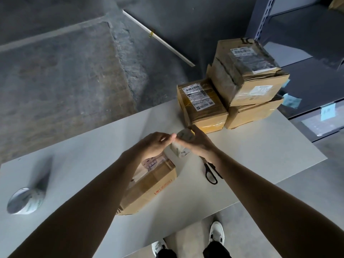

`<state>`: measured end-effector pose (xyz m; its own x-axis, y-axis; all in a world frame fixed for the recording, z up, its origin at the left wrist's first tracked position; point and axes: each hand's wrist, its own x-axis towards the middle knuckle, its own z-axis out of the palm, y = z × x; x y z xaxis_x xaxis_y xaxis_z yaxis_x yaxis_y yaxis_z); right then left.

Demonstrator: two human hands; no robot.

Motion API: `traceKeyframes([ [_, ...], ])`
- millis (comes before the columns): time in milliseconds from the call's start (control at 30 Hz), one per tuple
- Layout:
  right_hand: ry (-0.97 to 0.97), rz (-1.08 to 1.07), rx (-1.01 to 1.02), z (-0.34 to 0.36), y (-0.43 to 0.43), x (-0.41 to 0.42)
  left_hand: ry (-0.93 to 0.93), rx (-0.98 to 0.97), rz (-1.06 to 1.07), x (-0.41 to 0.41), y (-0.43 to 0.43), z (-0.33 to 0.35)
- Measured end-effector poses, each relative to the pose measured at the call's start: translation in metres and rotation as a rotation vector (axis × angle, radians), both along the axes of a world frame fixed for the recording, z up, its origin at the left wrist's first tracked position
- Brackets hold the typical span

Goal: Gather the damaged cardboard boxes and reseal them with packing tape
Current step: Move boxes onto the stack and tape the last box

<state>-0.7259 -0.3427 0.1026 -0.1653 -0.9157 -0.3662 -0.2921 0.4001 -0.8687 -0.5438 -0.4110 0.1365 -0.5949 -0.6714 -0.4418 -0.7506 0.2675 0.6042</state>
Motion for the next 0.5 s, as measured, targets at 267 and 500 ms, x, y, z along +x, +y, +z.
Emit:
traceKeyframes([
  [267, 0.028, 0.067, -0.089, 0.000, 0.002, -0.002, 0.018, -0.034, -0.072, -0.021, -0.009, 0.012],
  [500, 0.305, 0.011, -0.026, -0.008, 0.035, -0.024, 0.078, 0.111, 0.027, -0.025, -0.007, 0.017],
])
